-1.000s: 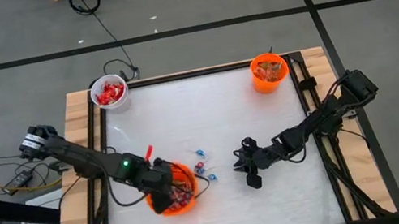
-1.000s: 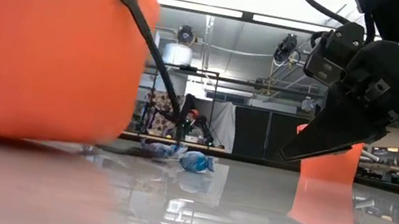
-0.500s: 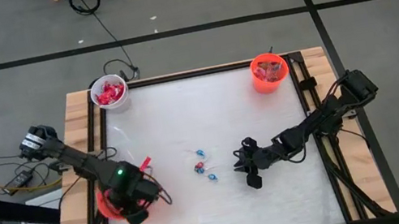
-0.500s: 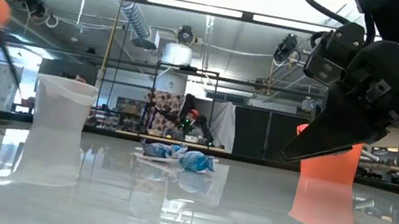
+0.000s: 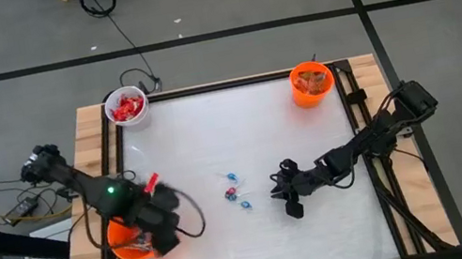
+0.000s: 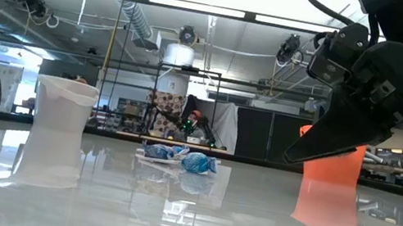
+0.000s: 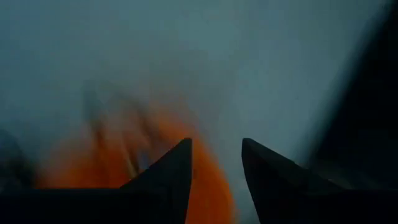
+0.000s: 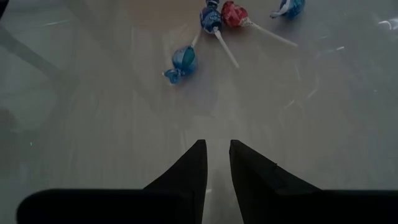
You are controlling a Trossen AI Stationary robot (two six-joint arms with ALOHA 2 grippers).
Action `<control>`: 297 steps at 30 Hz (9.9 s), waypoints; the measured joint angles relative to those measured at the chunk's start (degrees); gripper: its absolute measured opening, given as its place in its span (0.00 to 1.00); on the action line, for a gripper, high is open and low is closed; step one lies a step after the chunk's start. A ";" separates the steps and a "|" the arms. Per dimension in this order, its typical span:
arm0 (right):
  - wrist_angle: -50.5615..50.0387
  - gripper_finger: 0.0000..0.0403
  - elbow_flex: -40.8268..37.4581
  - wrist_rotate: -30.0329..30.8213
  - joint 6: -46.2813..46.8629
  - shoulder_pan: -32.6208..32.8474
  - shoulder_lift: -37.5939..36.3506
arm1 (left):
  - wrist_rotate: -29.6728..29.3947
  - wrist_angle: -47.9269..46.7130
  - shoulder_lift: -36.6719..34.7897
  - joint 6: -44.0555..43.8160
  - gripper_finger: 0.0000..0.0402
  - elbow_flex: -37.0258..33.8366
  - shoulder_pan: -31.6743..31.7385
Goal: Sort candy by brand, put in halloween buckets
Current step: Put the top blue lollipop into the bottom orange bucket, then put the pink lollipop into the bottom orange bucket
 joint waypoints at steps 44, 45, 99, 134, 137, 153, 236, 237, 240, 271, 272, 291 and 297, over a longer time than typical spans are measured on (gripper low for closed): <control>1.46 0.21 0.00 0.71 -3.46 1.05 0.02 | -11.11 43.48 30.30 56.01 0.26 -14.40 28.44; 1.58 0.21 0.00 0.72 -3.48 1.05 0.02 | -11.10 43.56 30.30 55.23 0.24 -14.63 28.49; 1.82 0.21 0.00 2.12 -4.55 0.87 0.04 | -11.39 44.01 19.64 43.96 0.04 -11.27 29.22; -0.90 0.21 0.00 0.14 -2.68 1.57 0.04 | -0.35 -1.45 -6.94 -20.40 0.12 -12.46 -8.45; -0.89 0.21 0.00 0.15 -2.52 2.18 0.04 | 1.62 -5.09 -6.57 -22.25 0.19 -14.43 -8.60; 0.00 0.21 0.01 0.63 -3.48 2.40 0.04 | -36.79 11.57 -6.55 -12.72 0.33 -18.24 3.29; 0.35 0.21 0.00 3.20 -2.58 2.73 0.00 | -8.55 -9.17 18.23 20.39 0.22 13.76 3.43; 0.16 0.21 0.00 3.18 -2.58 2.73 0.01 | -7.90 -8.74 17.51 19.98 0.22 13.22 2.97; 0.38 0.21 0.02 3.19 -2.58 2.73 0.00 | -8.14 -8.64 15.10 19.30 0.22 11.23 1.14; 0.38 0.21 0.02 2.09 0.61 2.82 0.02 | -13.86 1.95 -12.69 -21.67 0.26 -29.32 -13.69; 0.38 0.21 0.02 2.08 0.61 2.82 0.02 | -13.12 2.11 -12.71 -21.67 0.28 -29.55 -13.69; 0.40 0.21 0.02 2.10 0.34 2.80 0.02 | -23.94 4.93 -12.69 -21.01 0.37 -16.34 -13.29; 0.42 0.21 0.02 2.08 0.39 2.80 0.02 | -42.48 6.02 -12.02 -18.48 0.37 -15.73 -8.11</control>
